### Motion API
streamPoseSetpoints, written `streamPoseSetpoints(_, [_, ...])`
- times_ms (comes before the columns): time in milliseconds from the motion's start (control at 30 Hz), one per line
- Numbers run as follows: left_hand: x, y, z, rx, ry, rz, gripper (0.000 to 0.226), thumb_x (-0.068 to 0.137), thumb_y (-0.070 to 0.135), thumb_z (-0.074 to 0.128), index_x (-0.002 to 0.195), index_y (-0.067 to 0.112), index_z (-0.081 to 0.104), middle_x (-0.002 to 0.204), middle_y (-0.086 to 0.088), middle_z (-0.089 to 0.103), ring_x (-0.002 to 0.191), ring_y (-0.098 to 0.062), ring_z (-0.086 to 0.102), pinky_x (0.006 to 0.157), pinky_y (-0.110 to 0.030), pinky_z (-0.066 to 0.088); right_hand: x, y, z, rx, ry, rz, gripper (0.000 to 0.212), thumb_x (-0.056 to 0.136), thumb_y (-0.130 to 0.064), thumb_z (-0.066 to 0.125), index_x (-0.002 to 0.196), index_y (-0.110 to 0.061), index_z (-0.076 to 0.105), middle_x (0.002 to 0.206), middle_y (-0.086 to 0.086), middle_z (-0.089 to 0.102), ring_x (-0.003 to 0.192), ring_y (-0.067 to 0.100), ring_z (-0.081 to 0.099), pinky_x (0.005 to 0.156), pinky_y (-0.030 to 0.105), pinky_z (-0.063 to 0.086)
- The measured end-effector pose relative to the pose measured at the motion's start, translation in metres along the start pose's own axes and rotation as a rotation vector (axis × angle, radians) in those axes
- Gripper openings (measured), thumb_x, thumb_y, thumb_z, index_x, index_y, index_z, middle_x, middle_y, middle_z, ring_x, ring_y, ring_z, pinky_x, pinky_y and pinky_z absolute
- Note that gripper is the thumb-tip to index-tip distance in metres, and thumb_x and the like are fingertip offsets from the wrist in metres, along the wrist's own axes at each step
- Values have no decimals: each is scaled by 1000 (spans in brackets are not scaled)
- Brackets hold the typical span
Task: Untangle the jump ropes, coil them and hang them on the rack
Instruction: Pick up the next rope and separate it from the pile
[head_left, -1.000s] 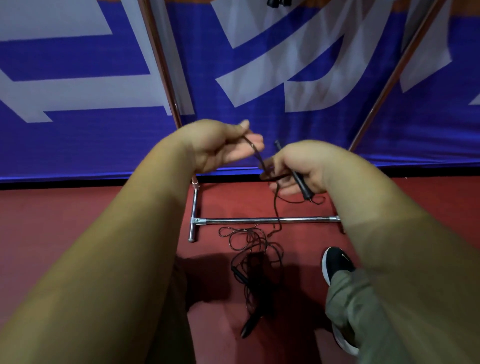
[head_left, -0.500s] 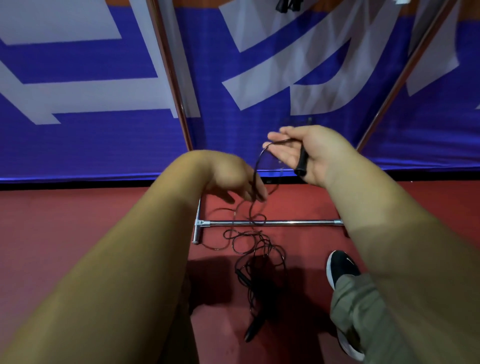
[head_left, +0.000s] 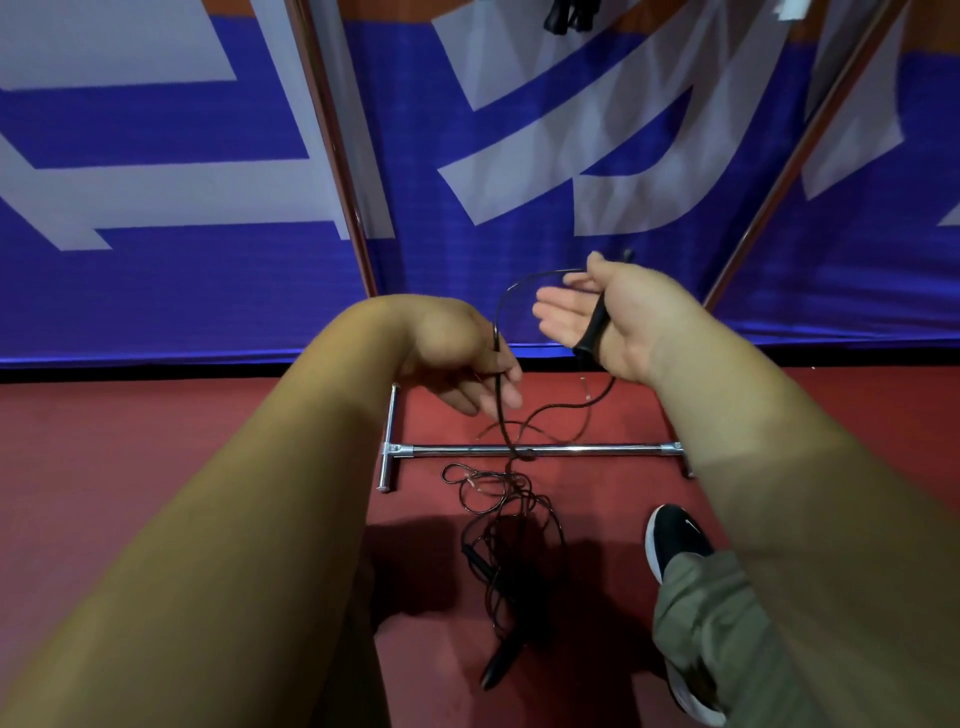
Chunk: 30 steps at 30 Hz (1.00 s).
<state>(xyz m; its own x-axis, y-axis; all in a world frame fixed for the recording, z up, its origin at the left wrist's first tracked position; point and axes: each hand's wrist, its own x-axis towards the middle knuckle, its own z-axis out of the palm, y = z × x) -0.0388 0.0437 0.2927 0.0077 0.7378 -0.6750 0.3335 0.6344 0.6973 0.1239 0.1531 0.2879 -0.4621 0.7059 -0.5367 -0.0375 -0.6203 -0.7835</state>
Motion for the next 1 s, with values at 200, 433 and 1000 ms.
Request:
streamPoseSetpoints(200, [-3, 14, 0, -425, 283, 118, 23, 112, 19, 49, 117, 1, 62, 85, -6, 80, 67, -16, 73, 68, -32, 65, -8, 12, 1, -541, -95, 183, 27, 111, -21, 52, 133, -11, 65, 119, 10, 77, 106, 30, 76, 88, 45, 63])
streamPoseSetpoints(433, [1, 13, -13, -899, 544, 148, 19, 112, 21, 51, 106, 7, 62, 80, -4, 79, 63, -12, 76, 54, -24, 61, -20, 20, 9, -737, -463, 199, 24, 112, -22, 52, 117, -22, 76, 118, 0, 80, 126, 15, 68, 111, 44, 53])
streamPoseSetpoints(1000, [6, -2, 14, 134, -73, 37, 23, 107, 17, 59, 120, 25, 77, 118, 11, 77, 121, -11, 66, 107, -33, 48, -20, -3, 14, 271, -103, -71, 16, 111, -8, 53, 102, 1, 62, 96, 23, 80, 90, 28, 81, 71, 29, 66])
